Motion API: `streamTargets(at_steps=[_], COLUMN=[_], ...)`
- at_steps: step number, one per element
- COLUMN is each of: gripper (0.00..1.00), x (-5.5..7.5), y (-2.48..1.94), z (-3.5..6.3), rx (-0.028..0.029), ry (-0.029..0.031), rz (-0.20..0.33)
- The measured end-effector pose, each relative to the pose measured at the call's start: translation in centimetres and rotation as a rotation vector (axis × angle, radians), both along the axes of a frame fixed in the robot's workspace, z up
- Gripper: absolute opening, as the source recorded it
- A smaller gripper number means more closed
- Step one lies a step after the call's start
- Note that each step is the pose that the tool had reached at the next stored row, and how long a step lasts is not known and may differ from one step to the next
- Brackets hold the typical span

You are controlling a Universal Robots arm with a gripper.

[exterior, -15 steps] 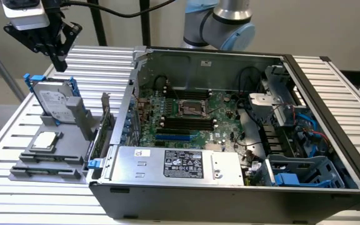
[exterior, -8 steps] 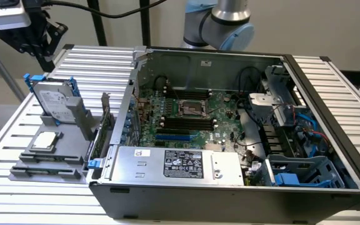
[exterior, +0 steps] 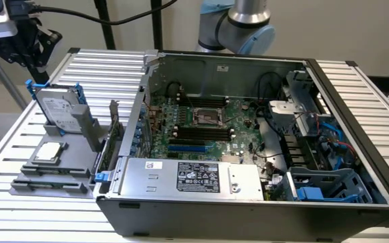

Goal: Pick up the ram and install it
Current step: 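Reach for the ram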

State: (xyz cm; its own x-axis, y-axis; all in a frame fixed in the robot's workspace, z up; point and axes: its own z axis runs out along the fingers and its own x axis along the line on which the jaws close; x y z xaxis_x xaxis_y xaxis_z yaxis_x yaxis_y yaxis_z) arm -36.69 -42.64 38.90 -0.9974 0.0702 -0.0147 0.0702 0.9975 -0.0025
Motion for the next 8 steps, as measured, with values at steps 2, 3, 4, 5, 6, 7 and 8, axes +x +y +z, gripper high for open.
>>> streamTargets(at_steps=[2,3,4,5,6,7,8], gripper=[0.11,0.11,0.11,0.11,0.11,0.11,0.11], x=[-0.1,-0.1,-0.2,-0.2,-0.2,-0.3,-0.3], y=[-0.49,-0.76,-1.01,-1.25,-1.48,-1.72,-1.95], z=[-0.04,-0.06,-0.08,-0.1,-0.11,-0.13,-0.15], rx=[-0.0007,-0.0011,-0.0016,-0.0021,-0.0027,-0.0032,-0.0037], ry=[0.0021,0.0032,0.0044,0.0055,0.0067,0.0078,0.0089], rz=[0.0,0.0,0.0,0.0,0.0,0.0,0.0])
